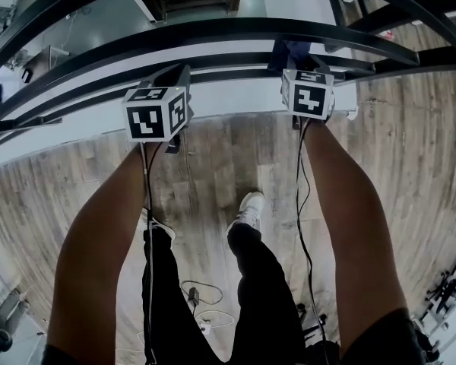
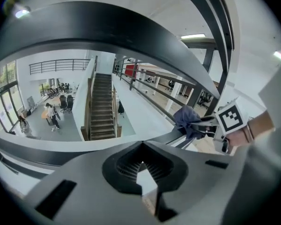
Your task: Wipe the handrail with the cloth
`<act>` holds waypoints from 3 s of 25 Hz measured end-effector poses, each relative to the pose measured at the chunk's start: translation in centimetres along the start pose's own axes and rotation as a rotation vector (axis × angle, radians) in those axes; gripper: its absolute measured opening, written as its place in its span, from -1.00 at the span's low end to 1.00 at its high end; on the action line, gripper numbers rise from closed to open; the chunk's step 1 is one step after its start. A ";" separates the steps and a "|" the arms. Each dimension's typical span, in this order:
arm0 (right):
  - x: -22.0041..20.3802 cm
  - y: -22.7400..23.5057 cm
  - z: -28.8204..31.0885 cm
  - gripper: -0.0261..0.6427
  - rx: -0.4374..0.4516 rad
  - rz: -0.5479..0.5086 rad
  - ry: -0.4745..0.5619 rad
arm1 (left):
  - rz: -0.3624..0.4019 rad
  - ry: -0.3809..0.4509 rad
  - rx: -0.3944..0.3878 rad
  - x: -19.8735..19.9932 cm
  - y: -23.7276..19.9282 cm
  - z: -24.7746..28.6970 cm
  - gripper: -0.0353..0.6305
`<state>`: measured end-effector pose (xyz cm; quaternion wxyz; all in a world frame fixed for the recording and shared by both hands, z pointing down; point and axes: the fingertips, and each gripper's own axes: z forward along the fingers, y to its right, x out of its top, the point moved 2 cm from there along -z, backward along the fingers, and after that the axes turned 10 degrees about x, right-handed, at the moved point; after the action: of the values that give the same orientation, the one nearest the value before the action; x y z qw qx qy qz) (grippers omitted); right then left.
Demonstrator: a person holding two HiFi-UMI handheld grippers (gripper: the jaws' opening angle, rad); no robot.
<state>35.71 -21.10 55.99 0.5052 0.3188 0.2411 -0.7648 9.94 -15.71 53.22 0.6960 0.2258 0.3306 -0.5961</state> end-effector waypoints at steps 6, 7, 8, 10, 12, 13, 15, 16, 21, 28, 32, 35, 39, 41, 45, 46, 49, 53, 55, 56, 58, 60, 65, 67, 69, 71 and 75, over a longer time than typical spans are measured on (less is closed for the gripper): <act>-2.0 7.7 -1.5 -0.70 -0.059 0.019 -0.012 | 0.028 -0.021 -0.049 0.6 7.5 2.5 -0.88; -2.3 9.1 -1.8 -0.70 -0.072 0.024 -0.011 | 0.039 -0.023 -0.056 0.7 8.5 2.9 -0.88; -2.5 10.4 -2.1 -0.70 -0.080 0.028 -0.008 | 0.046 -0.024 -0.060 1.0 9.4 3.3 -0.88; -3.0 12.8 -2.6 -0.70 -0.097 0.037 -0.002 | 0.054 -0.030 -0.060 1.2 10.9 4.0 -0.88; -3.7 15.0 -3.1 -0.70 -0.118 0.048 -0.002 | 0.059 -0.037 -0.067 1.3 12.5 4.5 -0.88; -3.9 16.1 -3.5 -0.70 -0.131 0.056 0.000 | 0.067 -0.039 -0.076 1.4 13.5 4.8 -0.88; -4.4 18.1 -4.2 -0.70 -0.155 0.062 0.005 | 0.086 -0.043 -0.093 1.4 15.3 5.2 -0.88; -4.6 18.9 -4.5 -0.70 -0.163 0.061 0.007 | 0.090 -0.046 -0.097 1.3 16.0 5.3 -0.88; -5.8 22.3 -5.4 -0.70 -0.206 0.058 0.005 | 0.039 -0.044 -0.117 1.6 18.6 5.8 -0.88; -5.4 21.4 -6.0 -0.70 -0.232 0.007 0.026 | 0.018 -0.008 -0.136 1.7 18.7 5.2 -0.88; -4.8 16.8 -6.8 -0.70 -0.237 0.006 0.076 | -0.026 -0.005 -0.114 -0.1 14.7 3.7 -0.88; -4.2 10.8 -6.8 -0.70 -0.168 0.004 0.124 | -0.086 0.008 -0.103 -1.2 10.5 1.8 -0.88; -3.1 0.3 -6.2 -0.70 -0.051 -0.053 0.162 | -0.105 0.038 -0.066 -3.1 3.3 -1.2 -0.88; -2.7 -5.2 -5.6 -0.70 0.003 -0.052 0.172 | -0.121 0.033 -0.033 -4.8 -0.9 -2.6 -0.88; -2.2 -17.2 -2.9 -0.70 0.145 -0.035 0.167 | -0.172 0.010 0.057 -9.1 -11.0 -5.6 -0.88; -2.2 -20.2 -2.1 -0.70 0.172 -0.041 0.159 | -0.177 0.006 0.075 -10.1 -13.5 -6.3 -0.88; -2.3 -28.9 0.3 -0.70 0.235 -0.060 0.126 | -0.170 -0.004 0.118 -13.3 -21.1 -8.6 -0.88; -1.3 -41.0 4.2 -0.70 0.327 -0.081 0.093 | -0.188 -0.016 0.199 -17.0 -32.8 -11.7 -0.88; -0.7 -47.1 6.2 -0.70 0.367 -0.085 0.086 | -0.210 -0.025 0.241 -18.8 -38.7 -13.4 -0.88; -0.4 -50.1 7.1 -0.70 0.386 -0.087 0.083 | -0.219 -0.030 0.260 -19.8 -41.5 -14.1 -0.88; 0.1 -55.9 9.2 -0.70 0.426 -0.096 0.081 | -0.233 -0.035 0.291 -21.5 -46.5 -15.5 -0.88; 0.6 -61.6 11.2 -0.70 0.461 -0.105 0.082 | -0.233 -0.034 0.314 -23.1 -51.2 -16.6 -0.88; 1.2 -74.1 15.4 -0.70 0.515 -0.094 0.065 | -0.217 -0.014 0.333 -25.9 -60.9 -18.6 -0.88; 1.6 -78.2 16.8 -0.70 0.532 -0.068 0.065 | -0.197 -0.007 0.337 -26.5 -64.2 -19.1 -0.88; 2.4 -81.5 18.2 -0.70 0.541 -0.049 0.069 | -0.182 0.001 0.336 -26.8 -66.8 -19.4 -0.88; 3.4 -83.9 19.7 -0.70 0.543 -0.032 0.072 | -0.194 0.009 0.337 -27.2 -68.9 -19.7 -0.88; 4.8 -87.6 22.5 -0.70 0.537 -0.033 0.062 | -0.215 0.024 0.354 -28.1 -72.1 -20.5 -0.88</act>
<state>-52.29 -6.93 71.89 0.3824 0.4610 0.0501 -0.7992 -66.56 4.46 65.54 0.5738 0.3151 0.2513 -0.7129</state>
